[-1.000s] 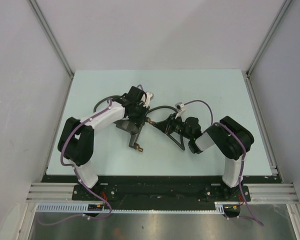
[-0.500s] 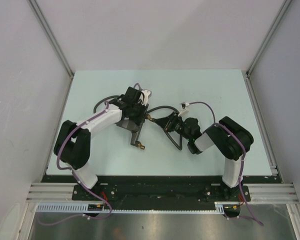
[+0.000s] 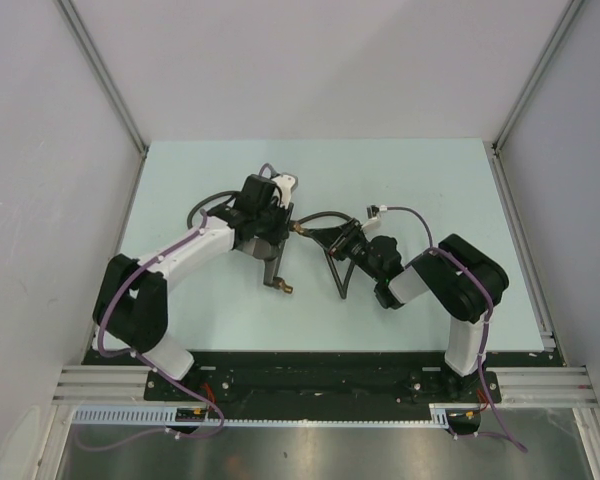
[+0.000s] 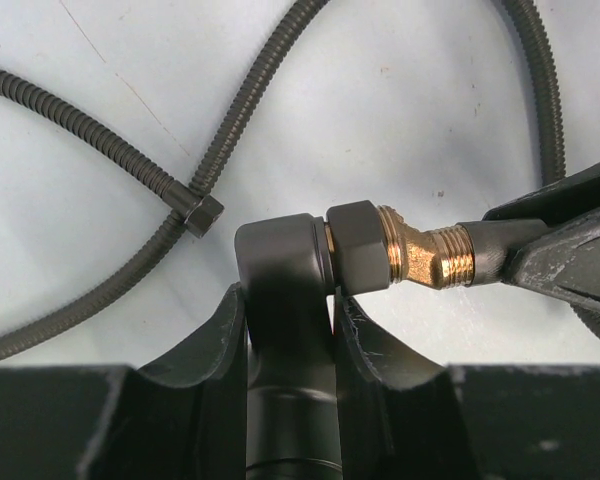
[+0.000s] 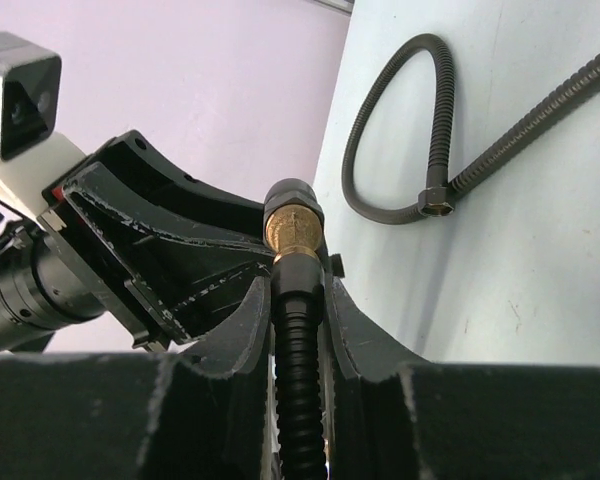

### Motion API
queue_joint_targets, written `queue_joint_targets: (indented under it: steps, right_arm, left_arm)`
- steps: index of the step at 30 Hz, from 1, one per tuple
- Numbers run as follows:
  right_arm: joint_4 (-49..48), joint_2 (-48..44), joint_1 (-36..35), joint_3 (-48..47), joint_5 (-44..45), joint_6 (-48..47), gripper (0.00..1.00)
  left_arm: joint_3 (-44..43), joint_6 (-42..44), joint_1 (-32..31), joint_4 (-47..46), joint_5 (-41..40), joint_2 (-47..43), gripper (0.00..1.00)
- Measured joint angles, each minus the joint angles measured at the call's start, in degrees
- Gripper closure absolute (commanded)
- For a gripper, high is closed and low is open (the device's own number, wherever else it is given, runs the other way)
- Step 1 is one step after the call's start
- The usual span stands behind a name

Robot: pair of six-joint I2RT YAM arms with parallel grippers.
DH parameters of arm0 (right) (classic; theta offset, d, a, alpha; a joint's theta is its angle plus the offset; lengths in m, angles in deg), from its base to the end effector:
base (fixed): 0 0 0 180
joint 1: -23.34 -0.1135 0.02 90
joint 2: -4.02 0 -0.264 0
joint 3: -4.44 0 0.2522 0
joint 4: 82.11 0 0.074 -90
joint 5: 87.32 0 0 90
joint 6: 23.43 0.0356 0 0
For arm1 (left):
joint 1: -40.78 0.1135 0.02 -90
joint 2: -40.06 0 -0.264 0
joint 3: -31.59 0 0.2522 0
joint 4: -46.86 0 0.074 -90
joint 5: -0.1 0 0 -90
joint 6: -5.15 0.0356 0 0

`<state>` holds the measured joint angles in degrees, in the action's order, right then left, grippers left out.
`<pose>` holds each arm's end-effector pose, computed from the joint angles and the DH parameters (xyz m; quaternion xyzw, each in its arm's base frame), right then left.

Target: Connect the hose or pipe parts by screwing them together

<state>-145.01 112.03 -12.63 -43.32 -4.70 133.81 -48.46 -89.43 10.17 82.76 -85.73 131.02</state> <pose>0.2692 0.2010 0.1507 0.1409 0.6762 0.5933 0.4134 0.2973 -0.1789 0.2499 0.2223 0.9023 -0.1434 0.3404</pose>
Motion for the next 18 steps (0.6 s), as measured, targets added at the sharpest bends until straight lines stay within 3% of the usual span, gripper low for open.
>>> queue_joint_targets:
  steps: [18]
  right_arm:
    - [0.52, 0.0, -1.6, 0.02, 4.96, 15.76, 1.0]
  left_arm:
    - [4.83, 0.07, -1.53, -5.35, -4.61, -4.44, 1.0]
